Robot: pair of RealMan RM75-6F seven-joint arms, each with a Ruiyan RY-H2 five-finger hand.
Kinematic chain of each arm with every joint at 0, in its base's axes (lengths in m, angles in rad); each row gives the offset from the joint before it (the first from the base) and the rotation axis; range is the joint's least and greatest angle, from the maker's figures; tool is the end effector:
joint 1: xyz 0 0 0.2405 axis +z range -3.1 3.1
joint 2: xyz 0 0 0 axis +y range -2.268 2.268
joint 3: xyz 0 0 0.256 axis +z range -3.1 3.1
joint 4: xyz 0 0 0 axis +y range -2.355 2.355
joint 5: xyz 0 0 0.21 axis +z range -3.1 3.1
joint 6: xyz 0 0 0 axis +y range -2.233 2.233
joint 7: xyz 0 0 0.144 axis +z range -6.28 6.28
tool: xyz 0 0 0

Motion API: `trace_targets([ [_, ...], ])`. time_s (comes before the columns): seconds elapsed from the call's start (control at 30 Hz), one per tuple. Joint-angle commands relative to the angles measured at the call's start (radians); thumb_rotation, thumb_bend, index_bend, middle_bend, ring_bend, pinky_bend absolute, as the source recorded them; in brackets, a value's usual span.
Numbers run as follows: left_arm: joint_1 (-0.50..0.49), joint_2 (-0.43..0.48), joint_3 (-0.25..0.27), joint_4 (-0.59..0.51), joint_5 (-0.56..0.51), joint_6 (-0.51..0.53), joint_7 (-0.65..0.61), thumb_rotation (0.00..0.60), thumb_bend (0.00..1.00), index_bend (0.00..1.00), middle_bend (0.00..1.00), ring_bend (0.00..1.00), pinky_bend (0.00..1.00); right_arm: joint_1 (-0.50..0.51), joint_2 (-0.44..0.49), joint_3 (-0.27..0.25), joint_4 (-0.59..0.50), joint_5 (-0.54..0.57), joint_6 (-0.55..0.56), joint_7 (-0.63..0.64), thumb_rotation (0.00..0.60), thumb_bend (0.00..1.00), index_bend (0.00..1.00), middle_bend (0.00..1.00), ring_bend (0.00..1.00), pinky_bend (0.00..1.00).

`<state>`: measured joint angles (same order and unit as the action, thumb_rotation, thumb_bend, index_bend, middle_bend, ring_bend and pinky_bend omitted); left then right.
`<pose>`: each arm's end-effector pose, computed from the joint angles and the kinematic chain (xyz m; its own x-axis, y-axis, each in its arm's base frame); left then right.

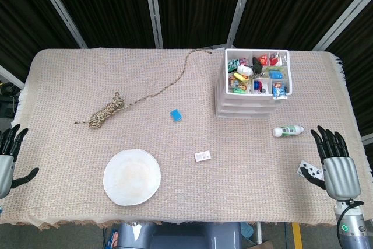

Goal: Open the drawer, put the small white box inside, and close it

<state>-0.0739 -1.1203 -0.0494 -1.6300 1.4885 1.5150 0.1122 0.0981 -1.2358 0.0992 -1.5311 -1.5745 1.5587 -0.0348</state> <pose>-0.3091 0.1772 0.1615 0.4780 -0.0202 0.8781 0.8784 0.0132 -0.4778 -0.2961 -0.1942 0.1419 0.3865 0.1253 0.9137 -0.9132 -0.0866 0.3982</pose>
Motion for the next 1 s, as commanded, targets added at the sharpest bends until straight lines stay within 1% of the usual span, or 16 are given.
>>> trace_targets([
  [0.03,-0.001,0.000,-0.001,0.001,-0.002,-0.002,0.000,0.600,0.21,0.05,0.00,0.00,0.00,0.001,0.000,0.000,0.001,0.002,-0.001,0.001,0.600,0.13,0.00,0.00,0.00,0.00],
  [0.83,0.003,0.004,0.000,-0.007,-0.001,0.003,0.006,0.600,0.21,0.05,0.00,0.00,0.00,0.010,0.011,-0.013,-0.017,0.013,-0.036,0.030,0.600,0.13,0.00,0.00,0.00,0.00],
  [0.9,0.003,0.005,0.000,-0.009,-0.002,0.004,0.006,0.600,0.21,0.05,0.00,0.00,0.00,0.016,0.014,-0.013,-0.028,0.018,-0.051,0.037,0.600,0.13,0.00,0.00,0.00,0.00],
  [1.0,0.003,0.006,-0.004,-0.011,-0.006,0.006,0.001,0.600,0.21,0.05,0.00,0.00,0.00,0.036,0.018,-0.003,-0.070,0.040,-0.090,0.089,0.600,0.13,0.00,0.00,0.00,0.00],
])
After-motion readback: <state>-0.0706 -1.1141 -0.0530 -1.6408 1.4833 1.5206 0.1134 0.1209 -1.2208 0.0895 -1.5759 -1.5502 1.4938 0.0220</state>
